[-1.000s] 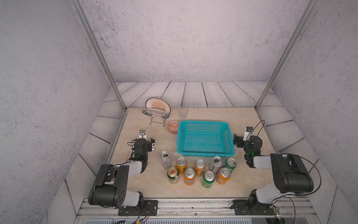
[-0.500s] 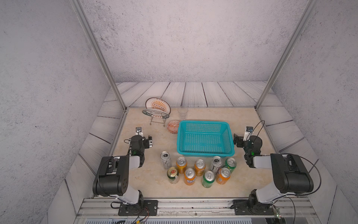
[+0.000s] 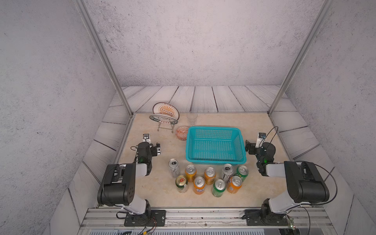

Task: Take out the drinks from the basket
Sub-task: Reset both arms

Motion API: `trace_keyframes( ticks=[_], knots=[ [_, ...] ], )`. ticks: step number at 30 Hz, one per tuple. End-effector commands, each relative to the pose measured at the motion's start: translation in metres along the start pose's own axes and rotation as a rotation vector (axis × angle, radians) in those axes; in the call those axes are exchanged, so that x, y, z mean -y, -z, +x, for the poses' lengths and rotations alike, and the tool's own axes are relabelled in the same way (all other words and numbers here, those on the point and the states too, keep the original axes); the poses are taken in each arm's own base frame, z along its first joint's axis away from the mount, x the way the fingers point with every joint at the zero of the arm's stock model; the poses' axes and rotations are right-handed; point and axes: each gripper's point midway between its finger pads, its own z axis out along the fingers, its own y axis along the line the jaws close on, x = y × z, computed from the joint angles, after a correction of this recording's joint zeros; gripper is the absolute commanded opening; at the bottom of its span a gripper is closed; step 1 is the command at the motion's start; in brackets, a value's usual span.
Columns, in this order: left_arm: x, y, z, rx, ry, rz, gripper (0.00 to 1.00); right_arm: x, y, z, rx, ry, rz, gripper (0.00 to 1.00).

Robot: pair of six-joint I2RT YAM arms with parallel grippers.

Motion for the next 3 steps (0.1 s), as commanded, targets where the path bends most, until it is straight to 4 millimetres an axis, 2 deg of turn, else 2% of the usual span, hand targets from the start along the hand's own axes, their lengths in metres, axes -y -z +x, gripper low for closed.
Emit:
trace_keyframes(
  ticks=[1, 3],
  knots=[
    [0.0019, -0.0002, -0.0065, 0.011, 0.007, 0.007, 0.99, -0.0013, -0.0006, 0.0082, -0.017, 0.006, -0.01, 1.0],
    [0.0015, 0.0002, -0.0073, 0.014, 0.006, 0.006, 0.99, -0.0013, -0.0006, 0.0082, -0.017, 0.005, -0.01, 1.0]
  ],
)
